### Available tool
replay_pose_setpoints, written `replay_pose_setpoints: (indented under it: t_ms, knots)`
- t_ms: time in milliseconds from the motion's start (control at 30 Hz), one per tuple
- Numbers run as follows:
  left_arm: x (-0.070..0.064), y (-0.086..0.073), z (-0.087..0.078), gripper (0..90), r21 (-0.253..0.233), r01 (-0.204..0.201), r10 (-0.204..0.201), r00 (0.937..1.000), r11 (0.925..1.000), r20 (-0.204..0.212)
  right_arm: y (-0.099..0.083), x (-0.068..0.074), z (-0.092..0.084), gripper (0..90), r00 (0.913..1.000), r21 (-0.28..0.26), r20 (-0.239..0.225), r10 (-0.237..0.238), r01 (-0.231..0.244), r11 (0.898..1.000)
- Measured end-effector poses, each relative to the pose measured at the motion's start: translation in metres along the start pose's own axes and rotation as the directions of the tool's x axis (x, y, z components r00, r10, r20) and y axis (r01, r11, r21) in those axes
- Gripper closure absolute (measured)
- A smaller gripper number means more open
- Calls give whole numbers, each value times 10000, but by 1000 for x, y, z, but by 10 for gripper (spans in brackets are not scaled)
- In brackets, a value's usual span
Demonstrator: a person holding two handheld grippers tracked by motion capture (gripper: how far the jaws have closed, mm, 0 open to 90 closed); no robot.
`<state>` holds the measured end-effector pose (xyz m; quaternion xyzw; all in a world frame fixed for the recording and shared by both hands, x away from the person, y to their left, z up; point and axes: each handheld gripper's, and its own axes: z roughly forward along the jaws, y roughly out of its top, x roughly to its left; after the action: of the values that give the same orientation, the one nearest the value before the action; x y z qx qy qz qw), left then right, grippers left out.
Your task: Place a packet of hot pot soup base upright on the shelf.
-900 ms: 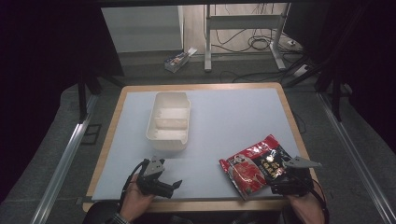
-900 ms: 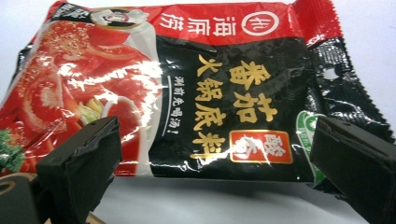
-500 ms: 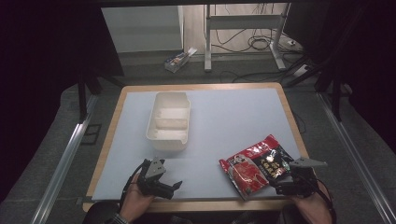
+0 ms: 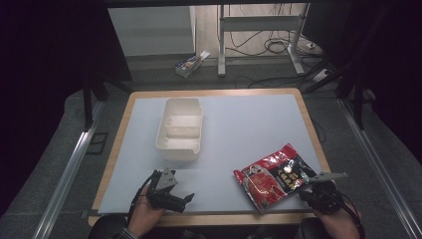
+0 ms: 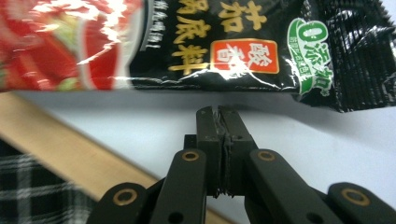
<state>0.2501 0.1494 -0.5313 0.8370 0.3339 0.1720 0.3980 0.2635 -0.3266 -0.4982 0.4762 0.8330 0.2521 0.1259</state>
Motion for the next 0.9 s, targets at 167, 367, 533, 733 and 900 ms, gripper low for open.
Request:
replay_pose_setpoints:
  t_ms: [167, 367, 533, 733, 900]
  knots:
    - [-1, 0, 1, 0, 44, -13, 13, 10000, 10000, 2, 6, 5, 9, 885, 9987, -142, -499, -104, 97, 9999]
    - [-1, 0, 2, 0, 97, -15, 14, 10000, 10000, 12, 13, 13, 17, 888, 9975, -215, -401, -575, 567, 9982]
    - [-1, 1, 2, 0, 144, -5, 5, 10000, 9999, 5, 25, 20, 26, 890, 9949, -278, -382, -939, 929, 9953]
    - [-2, 1, 4, 0, 187, -15, 15, 10000, 9998, 5, 36, 32, 34, 890, 9885, -300, -678, -1351, 1333, 9906]
    - [-3, 3, 5, 0, 193, 117, -121, 9998, 9997, 180, 46, 43, 43, 890, 9780, -330, -1092, -1775, 1749, 9840]
